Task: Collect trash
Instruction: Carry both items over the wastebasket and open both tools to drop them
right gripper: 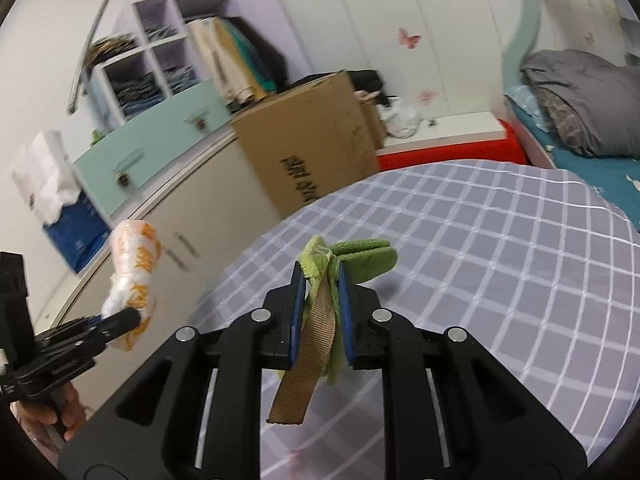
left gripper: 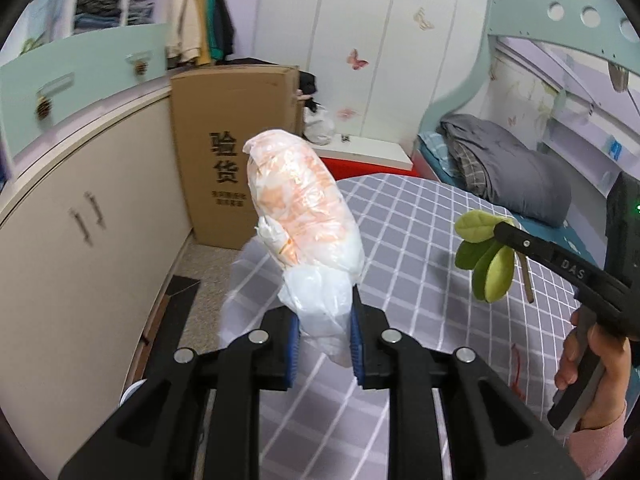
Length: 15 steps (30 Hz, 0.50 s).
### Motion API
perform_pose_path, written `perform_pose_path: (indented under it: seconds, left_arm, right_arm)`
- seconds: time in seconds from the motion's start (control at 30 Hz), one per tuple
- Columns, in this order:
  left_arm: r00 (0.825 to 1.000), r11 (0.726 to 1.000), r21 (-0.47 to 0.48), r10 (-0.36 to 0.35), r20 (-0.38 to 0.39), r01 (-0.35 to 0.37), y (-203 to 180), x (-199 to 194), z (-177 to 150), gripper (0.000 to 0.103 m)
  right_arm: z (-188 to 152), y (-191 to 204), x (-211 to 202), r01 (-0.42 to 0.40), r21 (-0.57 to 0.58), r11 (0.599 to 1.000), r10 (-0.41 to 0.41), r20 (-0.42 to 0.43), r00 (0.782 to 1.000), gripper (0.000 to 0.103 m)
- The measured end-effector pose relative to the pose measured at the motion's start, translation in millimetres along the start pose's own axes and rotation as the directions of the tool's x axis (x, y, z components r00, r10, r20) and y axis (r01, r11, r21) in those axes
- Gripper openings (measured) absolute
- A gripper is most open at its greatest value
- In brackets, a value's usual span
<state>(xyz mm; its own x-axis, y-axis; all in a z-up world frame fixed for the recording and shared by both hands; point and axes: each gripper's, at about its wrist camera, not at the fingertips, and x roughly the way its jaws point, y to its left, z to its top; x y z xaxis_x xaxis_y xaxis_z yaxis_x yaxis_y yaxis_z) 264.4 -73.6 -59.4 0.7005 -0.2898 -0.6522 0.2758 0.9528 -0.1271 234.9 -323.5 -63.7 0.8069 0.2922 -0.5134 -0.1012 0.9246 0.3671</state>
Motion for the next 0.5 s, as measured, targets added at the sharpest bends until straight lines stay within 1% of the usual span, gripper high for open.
perform_pose_path:
  seconds: [0.2, 0.3, 0.33, 0.37, 0.4, 0.5]
  left_arm:
    - [1.0, 0.998, -0.065, 0.006, 0.016, -0.005, 51, -34, -28, 0.02]
    - [1.0, 0.994, -0.107, 0.004, 0.02, -0.002, 76, -47, -40, 0.02]
    - [1.0, 0.991, -0.135, -0.017, 0.019, 0.019, 89, -53, -47, 0.02]
    - [0.999, 0.988, -0.154, -0.029, 0.018, 0.032, 98, -56, -52, 0.02]
    - [1.0, 0.985, -0.171, -0.026, 0.017, 0.028, 109, -59, -58, 0.02]
    - [1.0, 0.978, -0.209, 0.018, 0.017, -0.014, 143, -69, -78, 0.02]
  right_arm:
    - [-17, 87, 6, -0.08, -0.095, 0.992, 0.075, -0.06, 0.995, 0.016]
    - [-31, 133, 16, -0.135, -0.145, 0.98, 0.122, -0.099, 0.988, 0.016]
    - [-40, 155, 21, -0.156, -0.171, 0.973, 0.137, -0.118, 0.984, 0.016]
    - [-45, 167, 25, -0.172, -0.183, 0.968, 0.149, -0.132, 0.98, 0.016]
    - [-51, 180, 30, -0.192, -0.193, 0.962, 0.165, -0.149, 0.975, 0.016]
    - [-75, 225, 51, -0.248, -0.216, 0.945, 0.202, -0.213, 0.956, 0.016]
